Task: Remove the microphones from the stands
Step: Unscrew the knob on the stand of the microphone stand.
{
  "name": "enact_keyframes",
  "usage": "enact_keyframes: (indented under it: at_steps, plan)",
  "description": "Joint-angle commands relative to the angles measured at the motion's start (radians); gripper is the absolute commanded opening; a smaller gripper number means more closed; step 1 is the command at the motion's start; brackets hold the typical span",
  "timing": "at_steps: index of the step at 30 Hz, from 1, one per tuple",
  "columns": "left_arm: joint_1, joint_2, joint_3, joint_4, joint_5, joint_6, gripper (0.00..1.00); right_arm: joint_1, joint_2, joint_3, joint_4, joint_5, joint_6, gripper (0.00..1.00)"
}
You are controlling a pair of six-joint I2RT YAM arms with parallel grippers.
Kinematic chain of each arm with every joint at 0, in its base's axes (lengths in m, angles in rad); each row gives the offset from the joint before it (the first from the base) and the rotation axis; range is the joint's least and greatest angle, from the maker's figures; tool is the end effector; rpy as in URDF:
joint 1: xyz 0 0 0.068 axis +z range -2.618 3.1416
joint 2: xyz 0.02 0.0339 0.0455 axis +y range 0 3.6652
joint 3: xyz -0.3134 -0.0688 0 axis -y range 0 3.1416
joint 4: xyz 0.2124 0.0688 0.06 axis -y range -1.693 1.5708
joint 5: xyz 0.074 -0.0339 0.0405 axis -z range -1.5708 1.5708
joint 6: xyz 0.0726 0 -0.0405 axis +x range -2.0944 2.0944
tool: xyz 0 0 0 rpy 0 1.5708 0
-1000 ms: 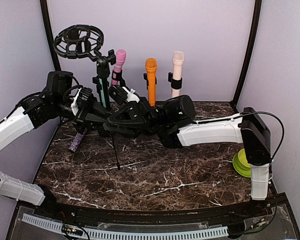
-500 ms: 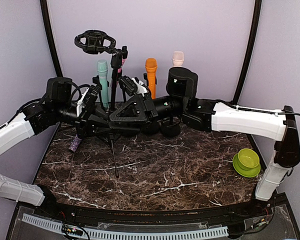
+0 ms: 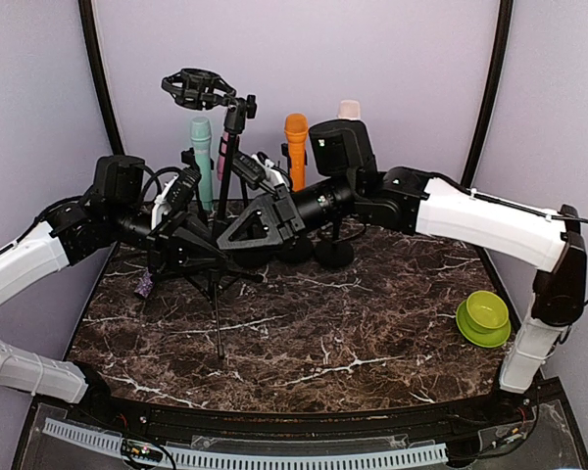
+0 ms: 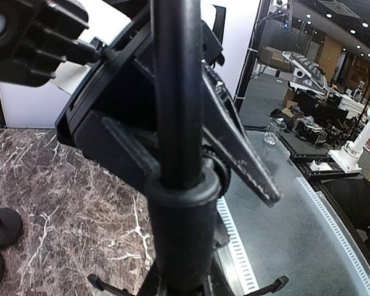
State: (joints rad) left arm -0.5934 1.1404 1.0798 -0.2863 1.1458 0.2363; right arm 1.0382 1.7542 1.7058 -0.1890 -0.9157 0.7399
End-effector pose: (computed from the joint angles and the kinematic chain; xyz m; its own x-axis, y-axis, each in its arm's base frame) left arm 0.1310 -0.1681 0.4100 -0.0538 0.1527 -0.9868 0.9807 -0.1780 -0.0810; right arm 0.1571 0.3800 0.4435 -0.7059 -0.3887 -0.5921 -0.5961 -0.1253 0.7930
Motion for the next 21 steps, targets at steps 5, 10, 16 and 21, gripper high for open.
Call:
enact_keyframes:
  at_steps: [5, 10, 16, 21]
  plan:
    - [-0.01, -0.007, 0.046, -0.086, 0.047, 0.113, 0.0, -0.012, 0.024, 0.054, 0.0, -0.01, -0.021, 0.0]
    - [-0.01, -0.005, 0.055, -0.117, 0.032, 0.186, 0.0, -0.012, 0.003, 0.011, 0.076, -0.036, 0.047, 0.0]
    - [-0.01, -0.006, 0.076, -0.128, -0.011, 0.352, 0.0, -0.005, -0.051, -0.203, 0.614, -0.114, 0.43, 0.0]
    - [-0.013, 0.03, 0.134, -0.17, -0.006, 0.466, 0.0, 0.032, -0.005, -0.273, 1.038, -0.166, 0.741, 0.0]
